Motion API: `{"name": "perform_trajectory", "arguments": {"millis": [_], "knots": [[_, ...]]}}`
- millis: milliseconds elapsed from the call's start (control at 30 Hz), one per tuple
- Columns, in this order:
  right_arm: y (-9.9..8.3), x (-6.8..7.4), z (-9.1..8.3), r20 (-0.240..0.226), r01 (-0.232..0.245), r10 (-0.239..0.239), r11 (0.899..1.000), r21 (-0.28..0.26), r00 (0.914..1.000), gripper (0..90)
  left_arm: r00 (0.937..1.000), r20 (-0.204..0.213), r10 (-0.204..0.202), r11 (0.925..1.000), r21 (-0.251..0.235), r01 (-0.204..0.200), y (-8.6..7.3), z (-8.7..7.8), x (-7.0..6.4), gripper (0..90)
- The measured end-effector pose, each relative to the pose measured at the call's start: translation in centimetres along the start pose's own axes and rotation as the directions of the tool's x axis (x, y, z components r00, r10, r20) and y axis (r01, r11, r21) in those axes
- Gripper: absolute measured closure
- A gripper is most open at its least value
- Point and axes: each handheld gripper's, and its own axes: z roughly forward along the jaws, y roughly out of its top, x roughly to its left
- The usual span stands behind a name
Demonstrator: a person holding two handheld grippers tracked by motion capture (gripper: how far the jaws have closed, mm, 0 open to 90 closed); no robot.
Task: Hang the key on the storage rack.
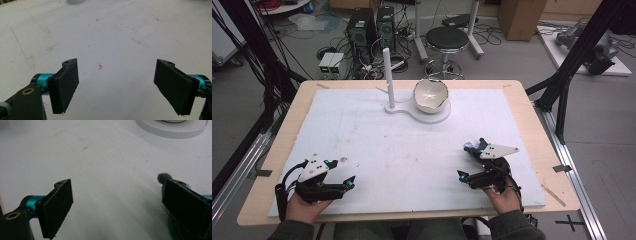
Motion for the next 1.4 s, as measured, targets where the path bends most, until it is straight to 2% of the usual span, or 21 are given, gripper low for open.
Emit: {"name": "perform_trajectory", "arguments": {"millis": [767, 1400], "knots": [[0.2, 0.2, -0.2, -0.001, 0.004, -0.004, 1.0, -0.01, 1.0, 9.0, 1.0, -0.003, 0.003, 0.9999, -0.012, -0.003, -0.1, -0.5, -0.2, 20.3], [1.2, -0.7, -1.9, 0.014, -0.016, 0.017, 0.999, -0.049, 0.9997, 9.0, 1.0, 0.004, 0.002, 0.9999, -0.011, -0.002, 0.1, -0.2, -0.2, 20.2]]}}
